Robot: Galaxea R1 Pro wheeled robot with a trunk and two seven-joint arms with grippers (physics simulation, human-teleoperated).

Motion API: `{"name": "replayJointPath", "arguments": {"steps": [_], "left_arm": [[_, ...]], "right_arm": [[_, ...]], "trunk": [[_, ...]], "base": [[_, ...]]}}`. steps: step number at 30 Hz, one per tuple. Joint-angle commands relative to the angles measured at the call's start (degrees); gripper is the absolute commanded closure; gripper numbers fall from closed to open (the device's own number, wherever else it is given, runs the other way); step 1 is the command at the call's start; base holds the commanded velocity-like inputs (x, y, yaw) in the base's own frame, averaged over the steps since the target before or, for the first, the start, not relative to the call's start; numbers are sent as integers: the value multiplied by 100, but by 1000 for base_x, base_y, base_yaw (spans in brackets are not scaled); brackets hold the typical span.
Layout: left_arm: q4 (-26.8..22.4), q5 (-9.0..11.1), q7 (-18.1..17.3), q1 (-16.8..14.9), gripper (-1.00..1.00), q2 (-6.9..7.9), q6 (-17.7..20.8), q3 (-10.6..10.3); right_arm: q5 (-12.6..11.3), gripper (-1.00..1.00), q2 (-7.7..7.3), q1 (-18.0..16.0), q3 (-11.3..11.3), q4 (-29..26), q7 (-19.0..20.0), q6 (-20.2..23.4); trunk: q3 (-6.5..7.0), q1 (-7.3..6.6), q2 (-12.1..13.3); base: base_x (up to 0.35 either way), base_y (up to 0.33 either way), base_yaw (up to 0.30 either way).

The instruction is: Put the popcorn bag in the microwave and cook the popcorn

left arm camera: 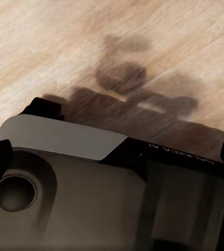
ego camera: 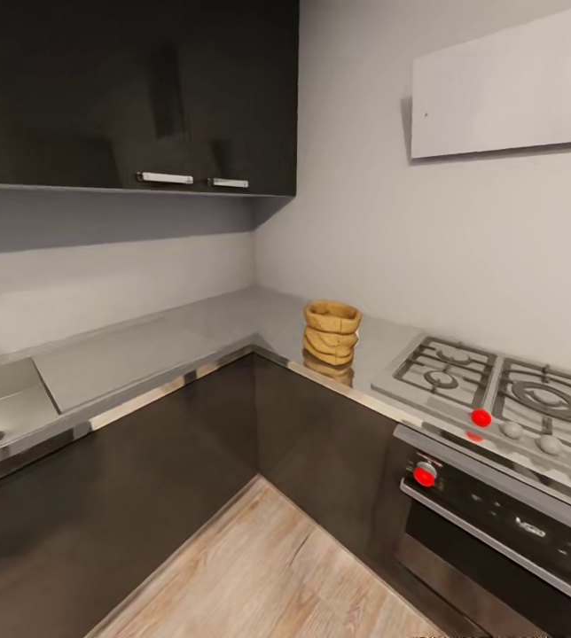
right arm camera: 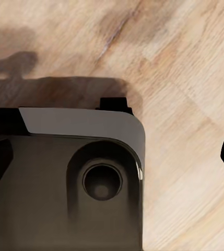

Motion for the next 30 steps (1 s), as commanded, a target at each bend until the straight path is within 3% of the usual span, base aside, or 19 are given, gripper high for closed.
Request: {"name": "replayJointPath", "arguments": {"steps": [1, 30], "left_arm": [[5, 52, 2, -3, -100, -1, -20, -49], [5, 52, 2, -3, -100, -1, -20, -49]], "right_arm": [[36, -100, -4, -8, -49, 19, 12, -32], [28, -100, -4, -8, -49, 19, 12, -36]], "trunk": [[-6, 0, -3], [-6, 0, -3]], "base": [[20, 10, -198], [1, 0, -174]]}}
